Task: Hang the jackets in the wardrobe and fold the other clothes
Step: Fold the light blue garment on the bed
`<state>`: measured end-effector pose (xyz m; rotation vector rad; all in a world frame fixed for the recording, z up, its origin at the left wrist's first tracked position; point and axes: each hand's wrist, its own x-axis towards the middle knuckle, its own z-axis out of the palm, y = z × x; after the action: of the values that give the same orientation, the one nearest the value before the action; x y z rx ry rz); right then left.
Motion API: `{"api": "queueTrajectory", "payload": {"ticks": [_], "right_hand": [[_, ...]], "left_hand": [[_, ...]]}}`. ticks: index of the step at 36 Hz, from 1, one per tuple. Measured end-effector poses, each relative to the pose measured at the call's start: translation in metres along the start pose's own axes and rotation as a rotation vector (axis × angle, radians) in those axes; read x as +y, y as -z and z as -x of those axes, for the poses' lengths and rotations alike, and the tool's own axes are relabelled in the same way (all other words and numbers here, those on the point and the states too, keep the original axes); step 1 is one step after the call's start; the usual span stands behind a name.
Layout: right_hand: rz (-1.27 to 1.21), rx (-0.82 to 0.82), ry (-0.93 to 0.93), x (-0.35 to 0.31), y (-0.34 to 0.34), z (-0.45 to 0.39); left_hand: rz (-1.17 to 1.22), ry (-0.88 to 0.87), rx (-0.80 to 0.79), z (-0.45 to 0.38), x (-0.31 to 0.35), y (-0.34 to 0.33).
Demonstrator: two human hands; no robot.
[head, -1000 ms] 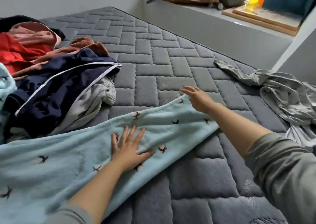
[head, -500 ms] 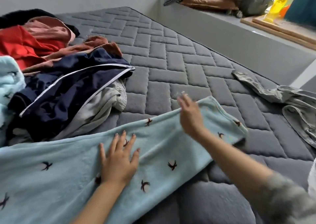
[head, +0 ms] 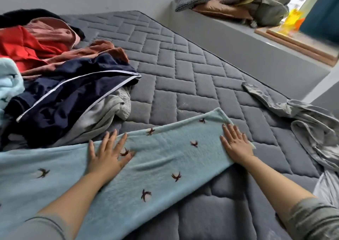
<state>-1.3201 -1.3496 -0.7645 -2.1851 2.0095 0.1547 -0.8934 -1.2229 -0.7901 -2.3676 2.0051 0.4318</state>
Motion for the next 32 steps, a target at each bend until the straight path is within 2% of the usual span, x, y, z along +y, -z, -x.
{"api": "queueTrajectory", "payload": {"ticks": [6, 8, 10, 15, 19, 24, 32], "right_hand": [[0.105, -0.074, -0.167, -0.054, 0.021, 0.017], [0.099, -0.104, -0.115, -0.079, 0.031, 0.026], [0.025, -0.118, 0.016, -0.114, 0.041, 0.038], [-0.155, -0.007, 0.478, -0.229, 0.053, 0.077], [-0.26, -0.087, 0.734, -0.319, 0.059, 0.111], [-0.296, -0.109, 0.913, -0.417, 0.06, 0.142], [-0.389, -0.08, 1.04, -0.549, 0.057, 0.167]], "left_hand": [[0.059, 0.038, -0.213, 0.008, 0.016, 0.027], [0.113, -0.008, -0.264, 0.02, 0.02, 0.043], [0.183, -0.065, -0.255, 0.038, 0.016, 0.058], [0.433, -0.066, -0.026, 0.08, -0.037, 0.09], [0.538, 0.015, 0.143, 0.104, -0.095, 0.117], [0.638, 0.121, 0.281, 0.137, -0.173, 0.143], [0.664, 0.269, 0.532, 0.181, -0.299, 0.159]]}}
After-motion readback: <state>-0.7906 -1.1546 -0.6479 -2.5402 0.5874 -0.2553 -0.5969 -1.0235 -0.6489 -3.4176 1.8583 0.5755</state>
